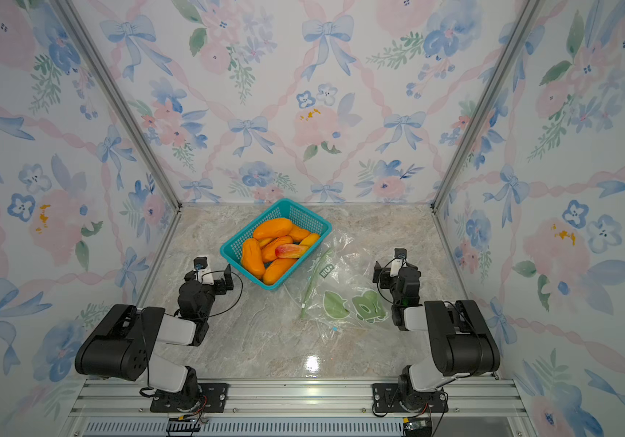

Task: Place the mango in a zip-top bag and seal the zipper
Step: Pick up the zipper food storage bag.

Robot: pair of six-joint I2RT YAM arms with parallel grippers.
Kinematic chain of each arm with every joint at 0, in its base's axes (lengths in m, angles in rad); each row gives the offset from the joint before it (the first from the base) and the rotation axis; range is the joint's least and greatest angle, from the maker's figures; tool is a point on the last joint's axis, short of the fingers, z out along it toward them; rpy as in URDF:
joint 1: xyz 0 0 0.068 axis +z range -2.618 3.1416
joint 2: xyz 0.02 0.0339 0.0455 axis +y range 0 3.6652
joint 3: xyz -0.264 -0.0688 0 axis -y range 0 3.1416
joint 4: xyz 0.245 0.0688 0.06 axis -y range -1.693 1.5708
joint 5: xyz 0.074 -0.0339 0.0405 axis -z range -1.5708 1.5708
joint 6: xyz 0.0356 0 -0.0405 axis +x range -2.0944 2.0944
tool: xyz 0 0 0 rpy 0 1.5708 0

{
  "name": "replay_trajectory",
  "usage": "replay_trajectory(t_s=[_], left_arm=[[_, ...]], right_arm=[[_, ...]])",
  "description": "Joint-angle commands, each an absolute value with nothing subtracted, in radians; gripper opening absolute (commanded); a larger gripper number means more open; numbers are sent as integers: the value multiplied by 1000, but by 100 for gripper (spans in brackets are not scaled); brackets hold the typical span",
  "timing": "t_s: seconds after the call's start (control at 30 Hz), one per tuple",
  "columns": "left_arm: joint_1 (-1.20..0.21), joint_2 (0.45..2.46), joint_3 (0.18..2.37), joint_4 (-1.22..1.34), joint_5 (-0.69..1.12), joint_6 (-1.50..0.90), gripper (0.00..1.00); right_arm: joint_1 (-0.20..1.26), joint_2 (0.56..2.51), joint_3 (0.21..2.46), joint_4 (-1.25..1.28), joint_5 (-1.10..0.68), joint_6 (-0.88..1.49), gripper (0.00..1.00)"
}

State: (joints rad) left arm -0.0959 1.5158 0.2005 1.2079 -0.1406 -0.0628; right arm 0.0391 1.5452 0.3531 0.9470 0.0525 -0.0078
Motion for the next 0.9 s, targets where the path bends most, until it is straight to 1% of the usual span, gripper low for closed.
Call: replay_trajectory(t_s=[0.0, 0.63, 0.87], left_arm=[[-90, 1525, 219, 1245, -123, -52, 98], [-90, 1525, 220, 1245, -124, -54, 98], [-91, 1523, 221, 1246, -123, -54, 98]], right_arm=[[33, 1559, 373, 960, 44, 5, 99], [31, 1556, 376, 953, 54, 10, 99], [5, 1488, 357, 932, 66, 46, 99]])
